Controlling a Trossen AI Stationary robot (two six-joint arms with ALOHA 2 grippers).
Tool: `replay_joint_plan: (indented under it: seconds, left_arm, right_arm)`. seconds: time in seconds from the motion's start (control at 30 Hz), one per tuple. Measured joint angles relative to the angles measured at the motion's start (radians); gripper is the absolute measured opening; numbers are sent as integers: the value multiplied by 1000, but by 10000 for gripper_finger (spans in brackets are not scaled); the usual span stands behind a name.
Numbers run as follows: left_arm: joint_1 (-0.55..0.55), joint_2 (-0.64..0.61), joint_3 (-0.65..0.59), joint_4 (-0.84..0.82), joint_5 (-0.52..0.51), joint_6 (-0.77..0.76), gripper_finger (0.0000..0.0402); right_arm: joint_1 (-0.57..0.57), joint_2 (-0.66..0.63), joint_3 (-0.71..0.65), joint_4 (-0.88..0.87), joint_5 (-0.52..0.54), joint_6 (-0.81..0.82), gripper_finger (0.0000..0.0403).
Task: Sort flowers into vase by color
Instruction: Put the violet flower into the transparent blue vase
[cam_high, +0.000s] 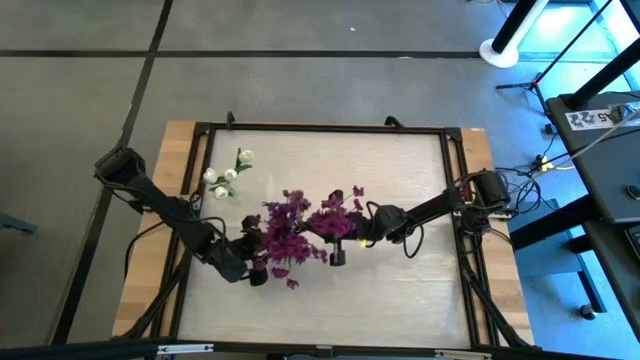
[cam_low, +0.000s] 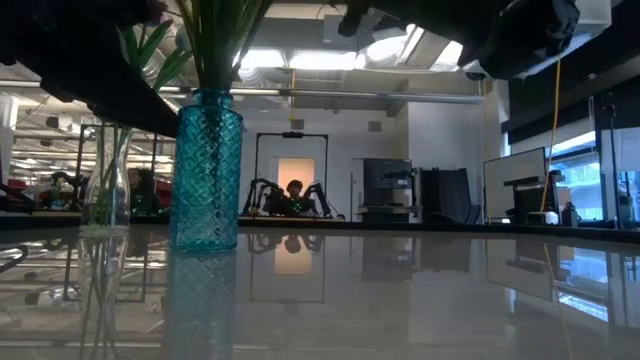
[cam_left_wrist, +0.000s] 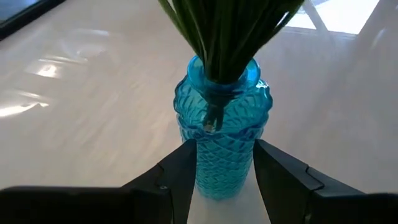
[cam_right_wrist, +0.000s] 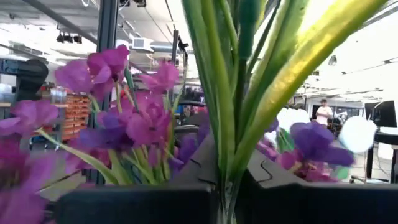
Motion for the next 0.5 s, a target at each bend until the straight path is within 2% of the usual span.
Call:
replay_joint_plan:
  seconds: [0.23,0.37,0.5]
  left_arm:
    - [12,0,0,24,30,54,153]
    - [12,0,-1,71,76,96,153]
    - [12,-2,-1,109,62,132,153]
  right_arm:
    - [38,0,76,-138,53,-82,16]
    - [39,6,79,-142,67,-81,16]
    - [38,16,74,-210,76,-77,16]
